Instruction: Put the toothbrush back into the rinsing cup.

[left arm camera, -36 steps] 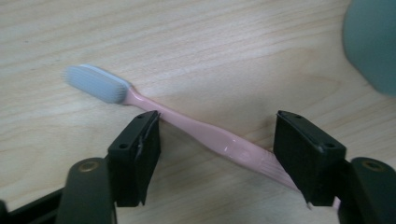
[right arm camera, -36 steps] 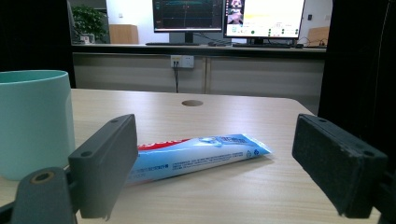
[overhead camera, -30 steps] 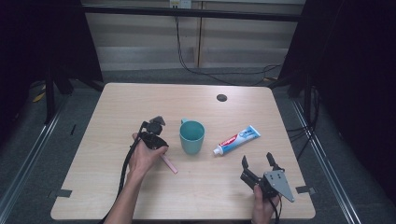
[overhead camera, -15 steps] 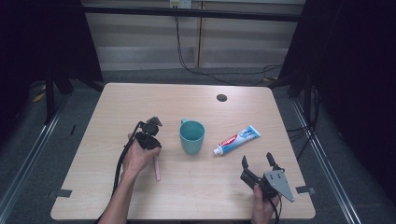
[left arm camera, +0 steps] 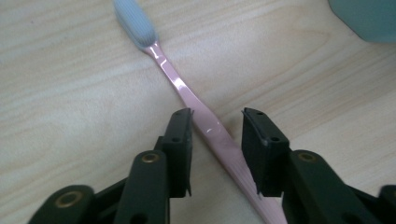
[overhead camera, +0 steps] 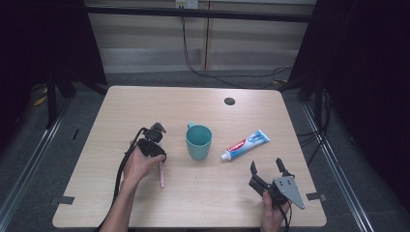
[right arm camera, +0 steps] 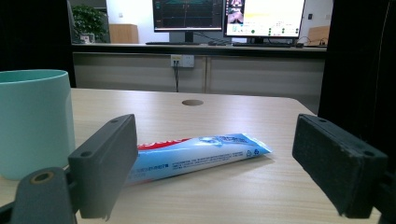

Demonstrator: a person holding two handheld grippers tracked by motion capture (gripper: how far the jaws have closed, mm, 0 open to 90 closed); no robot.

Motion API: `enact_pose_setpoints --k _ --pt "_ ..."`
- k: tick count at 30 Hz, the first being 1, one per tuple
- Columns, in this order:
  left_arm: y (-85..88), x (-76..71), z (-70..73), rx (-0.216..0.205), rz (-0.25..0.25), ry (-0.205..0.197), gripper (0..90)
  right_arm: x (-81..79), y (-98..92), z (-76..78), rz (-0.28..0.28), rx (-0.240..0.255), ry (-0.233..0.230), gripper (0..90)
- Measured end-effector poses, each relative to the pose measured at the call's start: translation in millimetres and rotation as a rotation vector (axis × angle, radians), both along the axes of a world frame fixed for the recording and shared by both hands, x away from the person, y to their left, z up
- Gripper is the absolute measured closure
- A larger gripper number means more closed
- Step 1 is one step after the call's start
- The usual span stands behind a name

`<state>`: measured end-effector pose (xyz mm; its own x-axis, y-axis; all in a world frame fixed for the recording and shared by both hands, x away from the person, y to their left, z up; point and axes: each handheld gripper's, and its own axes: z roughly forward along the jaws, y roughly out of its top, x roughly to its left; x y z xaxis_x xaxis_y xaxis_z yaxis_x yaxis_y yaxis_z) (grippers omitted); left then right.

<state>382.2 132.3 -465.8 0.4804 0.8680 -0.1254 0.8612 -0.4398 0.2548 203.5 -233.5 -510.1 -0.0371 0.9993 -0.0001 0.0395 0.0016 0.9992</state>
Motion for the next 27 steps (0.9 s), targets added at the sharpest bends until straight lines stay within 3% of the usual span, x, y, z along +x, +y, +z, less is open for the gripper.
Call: enact_pose_setpoints --k 2,14,18,27 --pt "0.6 -2.3 -1.4 -0.006 -0.003 0.017 62.0 -0.3 0.0 0.0 0.000 0.000 -0.001 13.3" --pt "-3.7 -3.2 -2.1 0.020 -0.031 0.007 62.9 -0.1 0.0 0.0 0.000 0.000 -0.001 13.3" --pt "-4.3 -3.0 -1.8 0.049 -0.043 0.002 69.2 -0.2 -0.3 -0.1 0.000 0.002 -0.001 13.3" --pt "0.7 -4.3 -1.4 0.054 -0.101 0.009 78.0 -0.3 -0.1 0.0 -0.001 0.000 0.000 13.3"
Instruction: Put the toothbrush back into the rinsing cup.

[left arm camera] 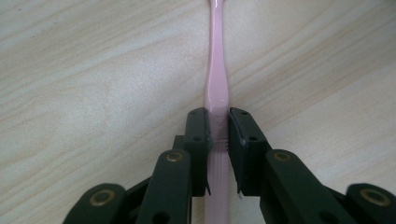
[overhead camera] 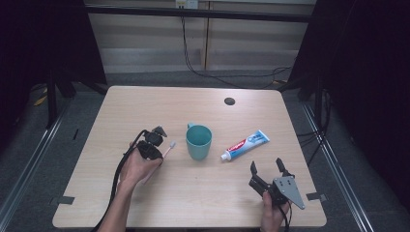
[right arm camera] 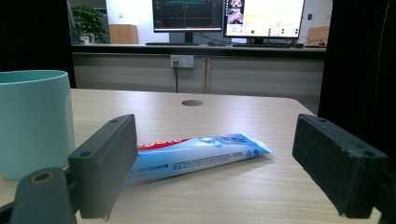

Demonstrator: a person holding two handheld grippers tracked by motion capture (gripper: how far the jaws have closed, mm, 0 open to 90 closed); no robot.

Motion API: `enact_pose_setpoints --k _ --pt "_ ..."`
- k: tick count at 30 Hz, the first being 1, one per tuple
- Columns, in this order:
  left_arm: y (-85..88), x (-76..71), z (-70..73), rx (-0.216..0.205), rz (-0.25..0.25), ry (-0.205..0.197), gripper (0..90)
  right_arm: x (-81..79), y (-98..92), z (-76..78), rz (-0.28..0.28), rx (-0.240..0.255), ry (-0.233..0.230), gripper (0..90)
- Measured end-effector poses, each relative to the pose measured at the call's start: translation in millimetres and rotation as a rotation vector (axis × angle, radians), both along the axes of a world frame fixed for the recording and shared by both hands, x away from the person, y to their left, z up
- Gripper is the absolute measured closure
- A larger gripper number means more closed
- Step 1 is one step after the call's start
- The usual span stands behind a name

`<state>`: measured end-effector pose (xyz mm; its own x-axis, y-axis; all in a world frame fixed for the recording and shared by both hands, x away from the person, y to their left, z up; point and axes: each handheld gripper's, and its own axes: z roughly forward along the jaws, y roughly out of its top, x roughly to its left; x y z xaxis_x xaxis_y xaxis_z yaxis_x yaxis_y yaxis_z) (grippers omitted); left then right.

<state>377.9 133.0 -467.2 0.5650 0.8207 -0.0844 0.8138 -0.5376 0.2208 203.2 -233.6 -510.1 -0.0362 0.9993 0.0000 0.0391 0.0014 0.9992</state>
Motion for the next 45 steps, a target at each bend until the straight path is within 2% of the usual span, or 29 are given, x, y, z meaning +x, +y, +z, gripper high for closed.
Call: enact_pose_setpoints --k 8,11,14,17,27,28,29,30,31,32,35,36,37,38,39,41,45 --pt "-1.7 0.3 0.3 0.019 -0.038 0.000 77.6 0.2 -0.1 0.0 0.000 0.002 0.001 13.3" --pt "-1.7 0.2 0.0 0.010 -0.034 0.001 77.5 0.2 -0.2 -0.1 -0.001 0.002 0.000 13.3" --pt "-2.3 -1.4 -0.1 0.020 -0.063 -0.014 78.0 0.2 0.0 0.0 0.000 0.002 0.000 13.2" --pt "-2.3 -1.5 0.1 0.020 -0.064 -0.014 78.6 0.2 -0.1 0.0 0.000 0.002 0.000 13.3" --pt "8.9 0.1 -0.2 -0.031 -0.028 0.000 78.9 0.3 -0.2 0.0 0.000 0.004 0.001 13.2" --pt "10.5 0.1 0.6 -0.043 -0.029 0.005 79.0 0.3 -0.2 0.0 -0.001 0.004 0.001 13.3" --pt "12.2 -0.9 3.6 -0.077 -0.033 0.003 80.5 0.4 -0.2 0.0 0.000 0.003 0.001 13.2" --pt "13.2 -1.9 6.7 -0.089 -0.030 -0.004 84.2 0.4 -0.2 0.0 0.000 0.003 0.001 13.2" --pt "13.4 -2.6 8.6 -0.080 -0.029 -0.012 84.5 0.3 -0.2 0.0 -0.001 0.004 0.001 13.1" --pt "13.4 -2.6 8.6 -0.080 -0.029 -0.012 90.0 0.3 -0.3 0.0 -0.002 0.006 0.000 13.1" --pt "13.8 -1.6 11.9 -0.084 -0.025 -0.029 90.0 0.3 -0.4 0.0 -0.003 0.007 0.000 13.1" --pt "12.8 -0.8 9.9 -0.081 -0.039 -0.022 90.0 0.3 -0.3 0.1 -0.002 0.008 0.003 13.1" --pt "11.8 -0.6 8.0 -0.082 -0.031 -0.014 90.0 0.4 -0.4 0.1 -0.002 0.007 0.003 13.1" --pt "10.7 0.4 5.4 -0.065 -0.036 -0.006 89.9 0.4 -0.4 0.1 -0.001 0.006 0.002 13.1" --pt "10.0 0.9 3.6 -0.067 -0.032 -0.001 87.9 0.3 -0.3 0.1 -0.002 0.007 0.002 13.1" --pt "9.5 1.9 0.9 -0.053 -0.015 -0.013 82.5 0.3 -0.4 0.1 -0.001 0.008 0.003 13.1" --pt "9.9 1.9 1.7 -0.055 -0.007 -0.027 75.8 0.3 -0.4 0.0 0.000 0.004 0.001 13.1"
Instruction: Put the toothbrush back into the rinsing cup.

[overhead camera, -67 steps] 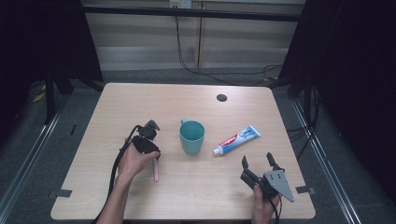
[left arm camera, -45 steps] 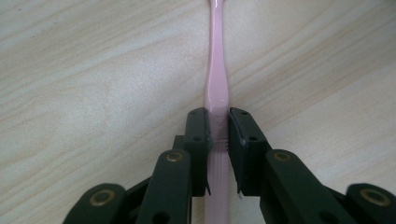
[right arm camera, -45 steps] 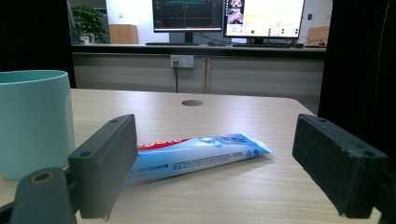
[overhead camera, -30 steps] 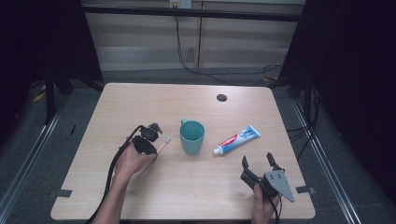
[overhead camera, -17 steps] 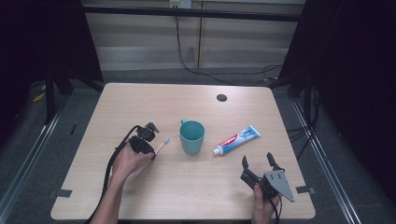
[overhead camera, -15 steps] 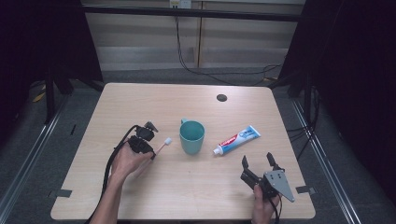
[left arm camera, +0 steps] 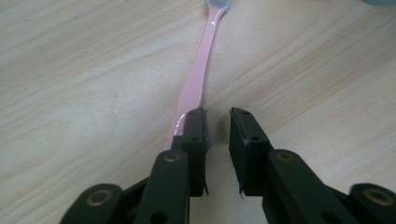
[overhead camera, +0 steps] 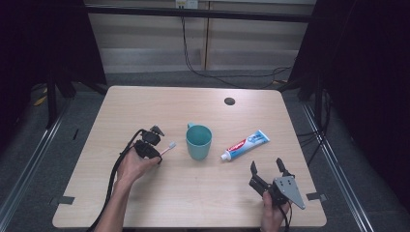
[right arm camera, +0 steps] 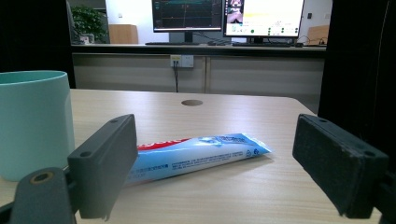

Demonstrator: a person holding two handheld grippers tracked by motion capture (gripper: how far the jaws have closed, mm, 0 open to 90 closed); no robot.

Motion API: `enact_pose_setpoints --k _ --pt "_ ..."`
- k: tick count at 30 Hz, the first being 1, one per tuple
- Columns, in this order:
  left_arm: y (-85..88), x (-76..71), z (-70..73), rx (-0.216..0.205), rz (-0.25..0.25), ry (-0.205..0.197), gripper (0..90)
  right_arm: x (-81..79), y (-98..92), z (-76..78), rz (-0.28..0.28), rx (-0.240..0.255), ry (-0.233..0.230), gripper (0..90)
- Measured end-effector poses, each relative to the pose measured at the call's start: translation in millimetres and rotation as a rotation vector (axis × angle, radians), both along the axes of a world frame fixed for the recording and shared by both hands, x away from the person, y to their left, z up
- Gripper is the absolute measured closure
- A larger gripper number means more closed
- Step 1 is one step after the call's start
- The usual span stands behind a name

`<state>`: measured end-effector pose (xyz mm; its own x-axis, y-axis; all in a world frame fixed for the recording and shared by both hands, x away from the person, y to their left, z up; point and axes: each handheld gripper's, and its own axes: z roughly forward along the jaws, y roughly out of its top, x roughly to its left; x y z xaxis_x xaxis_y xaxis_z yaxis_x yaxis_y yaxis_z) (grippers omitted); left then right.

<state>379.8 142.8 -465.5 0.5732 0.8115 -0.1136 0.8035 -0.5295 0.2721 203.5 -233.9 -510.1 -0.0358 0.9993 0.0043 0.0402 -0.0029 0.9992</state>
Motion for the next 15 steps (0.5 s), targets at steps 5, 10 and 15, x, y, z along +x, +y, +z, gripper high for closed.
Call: enact_pose_setpoints --k 5,10,15 --pt "4.5 2.4 11.6 -0.013 -0.001 -0.043 75.8 0.0 0.1 0.0 0.001 -0.001 0.000 13.1" --pt "4.9 6.7 7.4 0.014 -0.028 -0.036 74.5 -0.1 -0.1 0.0 0.000 0.000 -0.001 13.1" --pt "3.7 8.9 1.1 0.052 -0.061 -0.057 73.3 0.0 0.1 0.0 0.002 -0.001 -0.001 13.1"
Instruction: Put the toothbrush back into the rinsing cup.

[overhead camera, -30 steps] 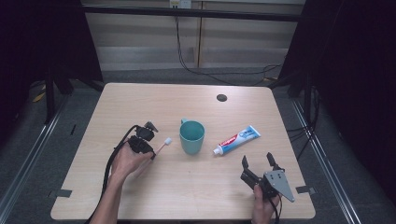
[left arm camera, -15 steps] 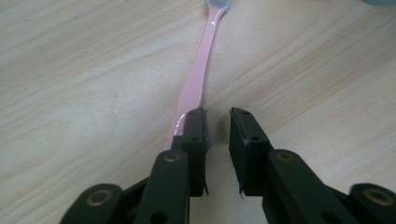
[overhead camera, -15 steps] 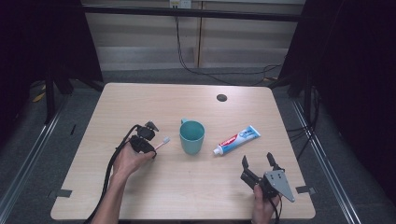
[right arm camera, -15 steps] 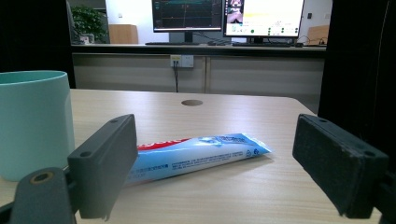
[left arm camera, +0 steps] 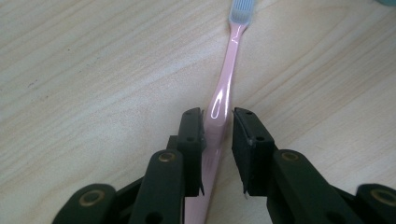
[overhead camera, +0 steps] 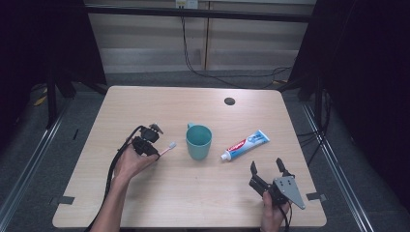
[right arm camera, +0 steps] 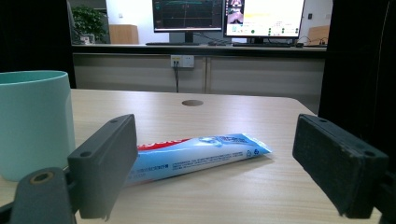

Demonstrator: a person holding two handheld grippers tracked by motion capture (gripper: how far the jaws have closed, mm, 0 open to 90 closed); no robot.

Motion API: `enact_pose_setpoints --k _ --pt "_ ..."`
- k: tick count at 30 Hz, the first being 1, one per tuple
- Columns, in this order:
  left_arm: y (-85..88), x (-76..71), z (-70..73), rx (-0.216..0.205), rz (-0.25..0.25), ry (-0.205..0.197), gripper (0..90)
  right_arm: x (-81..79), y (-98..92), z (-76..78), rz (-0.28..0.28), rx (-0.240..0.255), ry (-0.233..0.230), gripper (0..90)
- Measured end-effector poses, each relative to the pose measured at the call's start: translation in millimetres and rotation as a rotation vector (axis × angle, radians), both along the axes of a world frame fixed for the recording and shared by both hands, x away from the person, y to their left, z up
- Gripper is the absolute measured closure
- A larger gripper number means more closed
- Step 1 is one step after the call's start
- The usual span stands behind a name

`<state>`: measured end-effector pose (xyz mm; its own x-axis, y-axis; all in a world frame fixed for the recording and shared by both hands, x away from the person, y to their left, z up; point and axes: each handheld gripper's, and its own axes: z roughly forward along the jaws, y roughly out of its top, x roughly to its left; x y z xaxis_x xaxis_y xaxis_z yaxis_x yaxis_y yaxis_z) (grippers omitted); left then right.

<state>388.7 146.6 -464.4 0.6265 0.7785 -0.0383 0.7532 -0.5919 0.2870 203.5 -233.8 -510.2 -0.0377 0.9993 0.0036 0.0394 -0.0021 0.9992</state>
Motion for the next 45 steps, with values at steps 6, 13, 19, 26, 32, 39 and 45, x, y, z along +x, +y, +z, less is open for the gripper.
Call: enact_pose_setpoints --k 6,13,19,26,32,39,45 --pt "-3.5 1.0 -4.2 0.018 -0.039 0.022 74.8 0.0 -0.1 0.0 0.000 0.001 0.000 13.1" --pt "-3.6 1.9 -4.0 0.014 -0.058 0.035 78.5 -0.4 -0.2 -0.1 0.000 0.002 -0.003 13.1" --pt "0.4 2.3 -4.3 -0.027 -0.015 0.047 78.8 -0.2 -0.1 0.0 -0.001 0.001 -0.001 13.1" --pt "7.7 -1.5 5.3 -0.110 0.017 0.017 78.8 0.0 -0.1 0.0 -0.001 0.001 0.000 13.1" --pt "15.4 -6.2 16.0 -0.190 0.020 -0.029 78.8 0.0 0.0 0.0 -0.002 0.001 0.000 13.1" --pt "17.4 -11.7 20.2 -0.252 0.031 -0.088 78.8 -0.1 -0.1 0.0 -0.002 0.001 0.000 13.1" --pt "22.4 -15.7 24.4 -0.308 0.032 -0.146 78.7 -0.1 0.0 0.0 -0.002 0.001 0.000 13.1"
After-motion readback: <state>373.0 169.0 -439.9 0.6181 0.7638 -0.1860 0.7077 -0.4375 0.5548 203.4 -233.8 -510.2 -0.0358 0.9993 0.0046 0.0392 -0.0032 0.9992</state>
